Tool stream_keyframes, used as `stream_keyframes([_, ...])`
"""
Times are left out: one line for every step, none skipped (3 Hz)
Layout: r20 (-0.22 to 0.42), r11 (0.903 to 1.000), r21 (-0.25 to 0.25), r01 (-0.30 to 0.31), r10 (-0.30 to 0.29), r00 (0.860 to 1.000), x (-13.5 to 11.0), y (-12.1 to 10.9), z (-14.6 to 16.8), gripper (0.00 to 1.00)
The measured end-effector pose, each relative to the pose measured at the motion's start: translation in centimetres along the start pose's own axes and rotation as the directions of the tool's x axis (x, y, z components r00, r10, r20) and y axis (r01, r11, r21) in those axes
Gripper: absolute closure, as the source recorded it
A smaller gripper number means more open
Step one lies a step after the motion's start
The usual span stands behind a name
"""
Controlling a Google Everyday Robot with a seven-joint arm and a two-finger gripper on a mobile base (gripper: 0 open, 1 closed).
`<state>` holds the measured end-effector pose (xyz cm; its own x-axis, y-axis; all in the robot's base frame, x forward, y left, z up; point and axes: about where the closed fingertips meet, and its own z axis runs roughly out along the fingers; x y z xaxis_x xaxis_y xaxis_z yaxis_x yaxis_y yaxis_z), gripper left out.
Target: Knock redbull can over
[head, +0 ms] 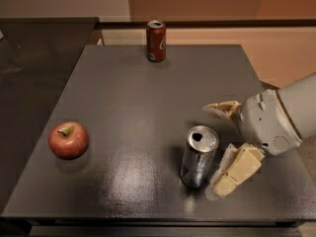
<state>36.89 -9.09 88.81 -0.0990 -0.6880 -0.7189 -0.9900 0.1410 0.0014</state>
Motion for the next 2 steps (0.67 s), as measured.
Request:
stream_keyframes([0.056,0.9993,-0.038,0.007,-0.005,0.998,-0.87,1.10,0.17,0.00])
stream_keyframes([0.114,0.9976,-0.067,0.018,-0.010,0.993,-1.16,2.08,0.50,0.01])
